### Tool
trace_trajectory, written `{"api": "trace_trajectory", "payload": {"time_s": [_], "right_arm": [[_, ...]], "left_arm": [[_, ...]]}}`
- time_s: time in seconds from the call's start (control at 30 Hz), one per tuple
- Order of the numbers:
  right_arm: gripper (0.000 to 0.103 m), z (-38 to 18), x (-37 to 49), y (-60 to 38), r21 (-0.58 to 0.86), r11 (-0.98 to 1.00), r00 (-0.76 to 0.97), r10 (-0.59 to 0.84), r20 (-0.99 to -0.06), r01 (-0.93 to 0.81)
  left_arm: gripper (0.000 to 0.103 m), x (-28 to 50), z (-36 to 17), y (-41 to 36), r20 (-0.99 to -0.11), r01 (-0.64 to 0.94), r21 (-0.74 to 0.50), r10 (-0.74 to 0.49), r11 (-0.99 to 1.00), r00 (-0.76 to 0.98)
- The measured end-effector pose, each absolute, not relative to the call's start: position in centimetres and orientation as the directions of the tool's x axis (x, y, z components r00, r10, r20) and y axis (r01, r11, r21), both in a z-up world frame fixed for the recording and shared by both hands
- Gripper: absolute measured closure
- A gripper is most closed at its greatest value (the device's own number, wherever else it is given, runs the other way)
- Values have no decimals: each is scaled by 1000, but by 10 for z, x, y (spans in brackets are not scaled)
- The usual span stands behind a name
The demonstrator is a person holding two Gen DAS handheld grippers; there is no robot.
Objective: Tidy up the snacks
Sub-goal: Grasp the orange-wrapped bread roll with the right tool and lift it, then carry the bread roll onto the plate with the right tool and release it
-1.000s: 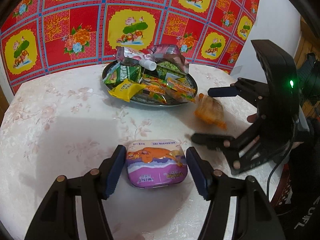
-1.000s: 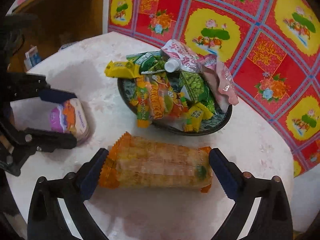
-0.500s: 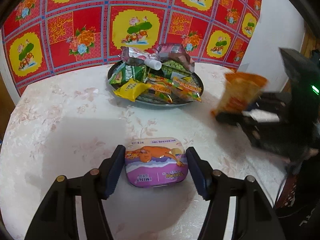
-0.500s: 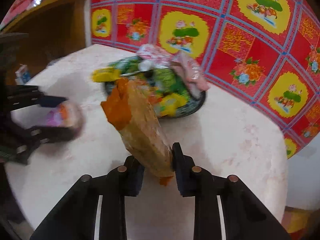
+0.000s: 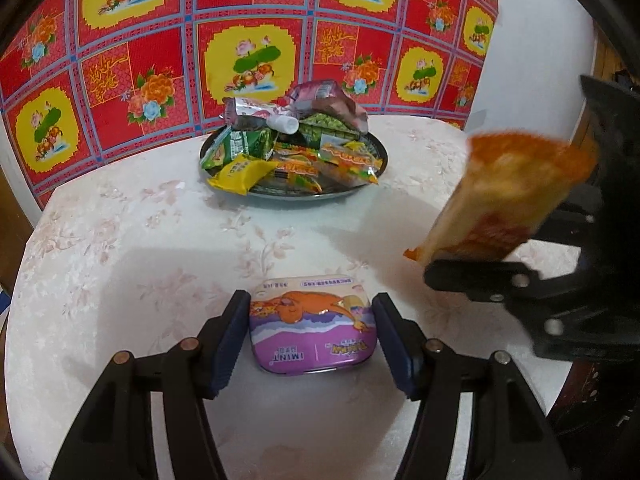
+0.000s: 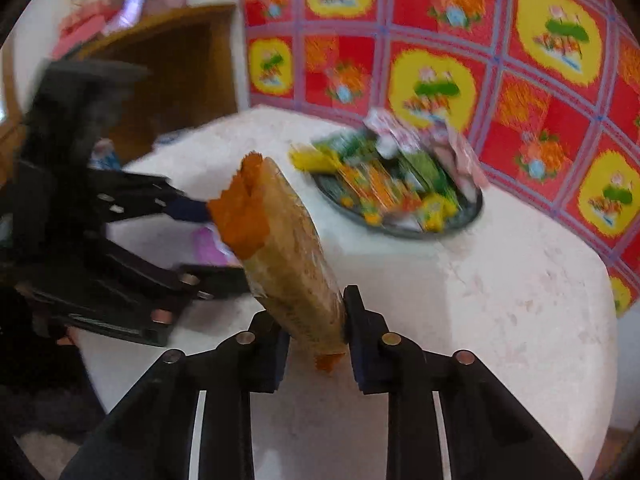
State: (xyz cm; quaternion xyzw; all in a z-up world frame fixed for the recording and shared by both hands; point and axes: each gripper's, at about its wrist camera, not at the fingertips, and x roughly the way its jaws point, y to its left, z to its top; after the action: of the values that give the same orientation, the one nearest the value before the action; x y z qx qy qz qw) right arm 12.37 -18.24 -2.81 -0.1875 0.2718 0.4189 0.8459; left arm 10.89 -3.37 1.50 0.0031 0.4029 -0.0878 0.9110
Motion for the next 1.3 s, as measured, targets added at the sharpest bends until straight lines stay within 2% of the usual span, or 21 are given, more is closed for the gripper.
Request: {"api": "trace_trajectory", "payload": {"time_s": [0.27,0.47,0.67,0.83,0.97,1.2,1.3], "right_arm": [[77,-14,128,-177,-93,590,514,604,-609,-802],[77,2,151,-184,-6,619,491,617,-615,-785],[77,15,165,-190,3,635,509,622,-595,-772],[77,20,171,-188,2,646,530,628,-570,-764],[77,6,169,-184,-6,662,528,592,-608,-749],[76,-25,148,-176,-57,672,503,492,-711,-738],[76,-25,147,-176,-74,682,511,467,-722,-728]], "left_arm": [[38,110,16,-32,-735,135,-62,-137,989,664],[38,107,25,-8,-763,23,-143,-125,990,634],[38,95,51,2,-750,-5,-74,-52,997,660],[38,100,64,3,-721,5,-58,-45,998,691],[38,107,55,-3,-689,1,-46,-33,999,724],[38,116,20,-13,-732,4,-90,-69,996,678],[38,119,14,-14,-734,8,-92,-73,996,676]]}}
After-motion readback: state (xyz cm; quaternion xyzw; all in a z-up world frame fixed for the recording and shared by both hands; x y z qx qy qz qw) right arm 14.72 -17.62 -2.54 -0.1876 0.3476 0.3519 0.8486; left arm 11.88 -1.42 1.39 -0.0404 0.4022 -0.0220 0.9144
